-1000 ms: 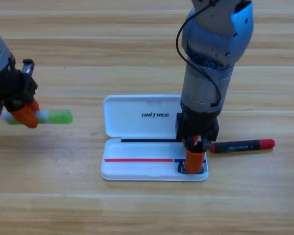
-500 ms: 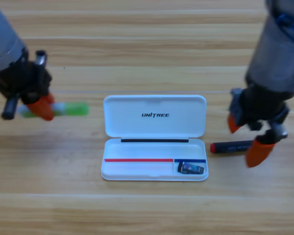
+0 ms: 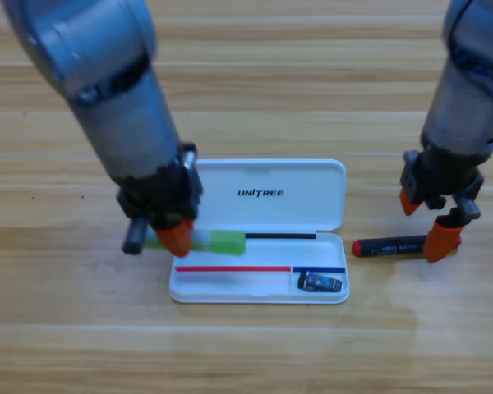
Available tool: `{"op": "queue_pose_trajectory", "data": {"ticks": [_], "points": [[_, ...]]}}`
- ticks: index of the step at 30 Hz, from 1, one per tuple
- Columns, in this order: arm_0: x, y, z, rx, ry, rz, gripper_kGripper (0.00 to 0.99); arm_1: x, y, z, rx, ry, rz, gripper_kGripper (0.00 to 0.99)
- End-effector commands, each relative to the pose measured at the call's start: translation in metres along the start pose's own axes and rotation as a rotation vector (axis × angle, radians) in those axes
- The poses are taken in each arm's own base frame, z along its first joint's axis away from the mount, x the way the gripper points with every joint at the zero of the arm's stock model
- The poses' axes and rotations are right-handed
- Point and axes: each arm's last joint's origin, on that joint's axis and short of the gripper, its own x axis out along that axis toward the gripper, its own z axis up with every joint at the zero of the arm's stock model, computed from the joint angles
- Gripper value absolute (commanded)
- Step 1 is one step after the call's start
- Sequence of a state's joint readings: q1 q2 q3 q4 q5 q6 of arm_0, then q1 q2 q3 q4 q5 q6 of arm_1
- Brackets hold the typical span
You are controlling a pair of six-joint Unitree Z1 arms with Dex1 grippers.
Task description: Clean up eraser and pencils
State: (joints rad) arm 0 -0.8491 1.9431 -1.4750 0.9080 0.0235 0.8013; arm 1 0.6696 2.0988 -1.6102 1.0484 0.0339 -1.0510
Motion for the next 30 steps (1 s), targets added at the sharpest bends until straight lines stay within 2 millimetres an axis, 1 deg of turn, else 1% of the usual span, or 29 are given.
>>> {"op": "queue_pose_trajectory", "data": {"ticks": [1, 5, 10, 11, 12, 13, 14, 17, 18, 19, 20, 26, 30], "points": [[0.042, -0.005, 0.026, 0.032, 0.054, -0.073, 0.0, 0.052, -0.028, 0.0, 0.012, 0.034, 0.05, 0.753], [0.049, -0.002, 0.032, 0.026, 0.057, -0.078, 0.0, 0.065, -0.035, 0.003, 0.007, 0.038, 0.048, 0.753], [0.057, 0.0, 0.036, 0.022, 0.061, -0.084, 0.0, 0.075, -0.04, 0.004, 0.001, 0.051, 0.052, 0.75], [0.059, 0.001, 0.037, 0.02, 0.064, -0.089, 0.0, 0.076, -0.04, 0.004, 0.0, 0.056, 0.053, 0.747], [0.06, 0.001, 0.038, 0.02, 0.064, -0.089, 0.0, 0.077, -0.04, 0.004, -0.002, 0.059, 0.053, 0.719], [0.061, 0.001, 0.039, 0.019, 0.064, -0.091, 0.0, 0.077, -0.04, 0.004, -0.002, 0.06, 0.054, 0.65], [0.064, 0.002, 0.04, 0.017, 0.065, -0.094, 0.0, 0.077, -0.039, 0.004, -0.005, 0.061, 0.057, 0.552], [0.067, 0.003, 0.041, 0.014, 0.067, -0.099, 0.0, 0.079, -0.037, 0.002, -0.014, 0.065, 0.072, 0.212], [0.068, 0.004, 0.042, 0.014, 0.066, -0.1, 0.0, 0.078, -0.036, 0.002, -0.021, 0.068, 0.079, 0.12], [0.069, 0.004, 0.043, 0.012, 0.066, -0.1, 0.0, 0.079, -0.034, 0.001, -0.032, 0.073, 0.089, 0.034], [0.07, 0.005, 0.043, 0.012, 0.063, -0.1, 0.0, 0.079, -0.033, 0.0, -0.039, 0.077, 0.099, 0.0], [0.072, 0.006, 0.045, 0.009, 0.062, -0.105, 0.0, 0.072, -0.029, -0.002, -0.041, 0.079, 0.1, 0.0], [0.073, 0.007, 0.046, 0.004, 0.06, -0.107, 0.0, 0.064, -0.026, -0.003, -0.041, 0.071, 0.087, 0.0]]}}
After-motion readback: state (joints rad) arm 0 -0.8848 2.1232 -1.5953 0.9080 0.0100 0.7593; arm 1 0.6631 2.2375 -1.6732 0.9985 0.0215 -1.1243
